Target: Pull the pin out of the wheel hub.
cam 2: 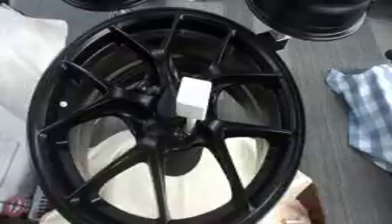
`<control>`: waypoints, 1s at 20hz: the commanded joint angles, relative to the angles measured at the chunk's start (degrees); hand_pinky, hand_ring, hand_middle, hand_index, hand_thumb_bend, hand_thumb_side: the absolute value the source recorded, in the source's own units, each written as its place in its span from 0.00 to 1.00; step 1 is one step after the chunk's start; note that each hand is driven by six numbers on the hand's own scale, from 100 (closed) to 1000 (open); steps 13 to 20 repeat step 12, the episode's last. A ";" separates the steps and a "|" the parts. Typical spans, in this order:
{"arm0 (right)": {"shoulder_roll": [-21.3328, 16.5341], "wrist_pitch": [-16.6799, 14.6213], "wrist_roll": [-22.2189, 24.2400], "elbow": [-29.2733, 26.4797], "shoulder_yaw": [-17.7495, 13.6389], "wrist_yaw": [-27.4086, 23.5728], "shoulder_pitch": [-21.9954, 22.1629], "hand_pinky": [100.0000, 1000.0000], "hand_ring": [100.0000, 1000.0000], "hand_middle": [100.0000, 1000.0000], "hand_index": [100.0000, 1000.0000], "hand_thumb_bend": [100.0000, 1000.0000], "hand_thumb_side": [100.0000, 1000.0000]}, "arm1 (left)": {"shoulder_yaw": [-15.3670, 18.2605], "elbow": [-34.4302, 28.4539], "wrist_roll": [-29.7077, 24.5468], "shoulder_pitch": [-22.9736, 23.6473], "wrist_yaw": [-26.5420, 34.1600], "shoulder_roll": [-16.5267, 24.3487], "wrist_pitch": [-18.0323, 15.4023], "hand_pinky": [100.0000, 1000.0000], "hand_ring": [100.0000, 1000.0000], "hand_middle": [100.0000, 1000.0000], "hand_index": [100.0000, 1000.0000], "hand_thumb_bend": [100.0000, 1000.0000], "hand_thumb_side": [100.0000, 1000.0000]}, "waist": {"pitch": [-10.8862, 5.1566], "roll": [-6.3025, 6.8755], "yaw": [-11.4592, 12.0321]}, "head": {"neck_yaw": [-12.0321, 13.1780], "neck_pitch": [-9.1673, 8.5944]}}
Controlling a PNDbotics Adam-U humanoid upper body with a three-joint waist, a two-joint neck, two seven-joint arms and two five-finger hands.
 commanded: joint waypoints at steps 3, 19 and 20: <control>-1.17 -0.47 0.09 -0.88 -0.60 -0.91 -1.03 0.92 0.78 0.61 0.69 0.00 0.50 | -1.44 -6.88 15.74 -1.08 9.50 -5.41 -10.66 0.75 0.68 0.54 0.74 0.00 0.68 | -1.07 -0.25 -0.27 | 0.14 -1.14; -1.07 -0.84 0.34 -0.88 -0.47 -1.72 -2.98 0.92 0.78 0.61 0.69 0.00 0.49 | -6.27 -7.10 24.49 -2.34 4.23 -25.13 -25.50 0.75 0.69 0.55 0.75 0.00 0.68 | -0.69 -1.43 -0.84 | 1.11 -2.16; -1.07 -0.84 0.34 -0.88 -0.47 -1.72 -2.98 0.92 0.78 0.61 0.69 0.00 0.49 | -6.27 -7.10 24.49 -2.34 4.23 -25.13 -25.50 0.75 0.69 0.55 0.75 0.00 0.68 | -0.69 -1.43 -0.84 | 1.11 -2.16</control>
